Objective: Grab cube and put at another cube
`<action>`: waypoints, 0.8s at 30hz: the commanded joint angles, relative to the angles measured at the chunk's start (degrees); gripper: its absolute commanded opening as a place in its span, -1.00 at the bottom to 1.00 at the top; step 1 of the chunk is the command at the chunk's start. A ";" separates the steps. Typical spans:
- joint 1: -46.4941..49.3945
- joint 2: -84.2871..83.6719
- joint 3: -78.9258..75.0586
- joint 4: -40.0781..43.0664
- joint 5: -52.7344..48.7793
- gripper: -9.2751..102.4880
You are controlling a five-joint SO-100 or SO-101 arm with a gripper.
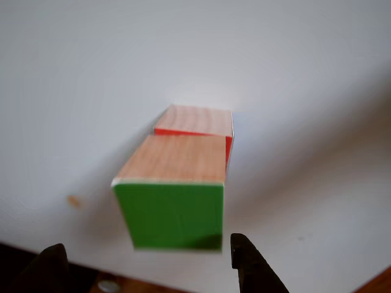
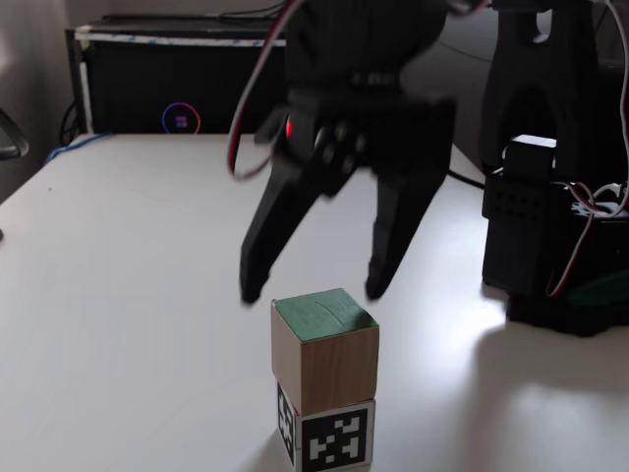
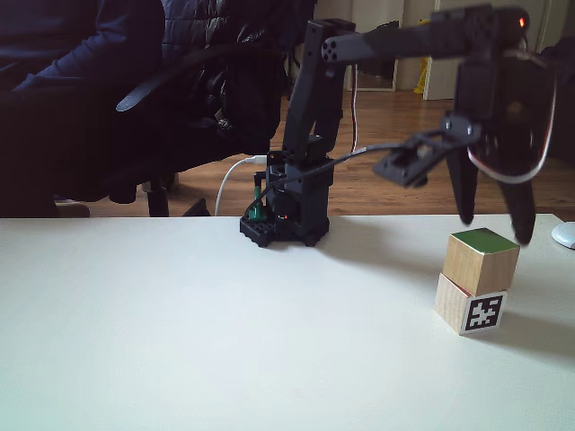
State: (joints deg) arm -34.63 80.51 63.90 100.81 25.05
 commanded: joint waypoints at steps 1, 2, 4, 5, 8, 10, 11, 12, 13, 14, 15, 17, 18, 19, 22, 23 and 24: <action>-2.46 8.88 -3.69 2.72 -1.85 -0.09; -3.16 12.30 -2.81 2.72 -2.64 -0.10; -3.52 20.39 -0.44 2.72 -4.31 -0.11; -2.64 24.61 0.62 2.72 -4.92 -0.11; 4.75 37.88 4.57 2.72 -7.91 -0.11; 12.83 47.37 7.73 2.72 -12.39 -0.09; 17.58 51.77 8.44 2.72 -14.85 -0.08; 22.59 55.72 8.70 2.72 -17.75 -0.07; 27.51 59.15 8.79 2.72 -20.65 -0.06; 32.43 62.23 9.14 2.72 -23.38 -0.04; 36.47 65.13 9.76 2.55 -25.58 -0.03; 42.63 70.22 13.01 1.67 -28.30 -0.03; 44.38 72.86 15.82 0.97 -28.92 -0.03; 44.82 75.85 19.86 -0.53 -28.92 -0.03; 44.65 85.96 37.27 -6.94 -27.95 -0.06; 44.21 89.21 43.42 -8.96 -27.86 -0.07; 44.30 92.37 49.13 -10.99 -27.33 -0.07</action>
State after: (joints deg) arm 8.96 165.67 98.00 94.75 -2.64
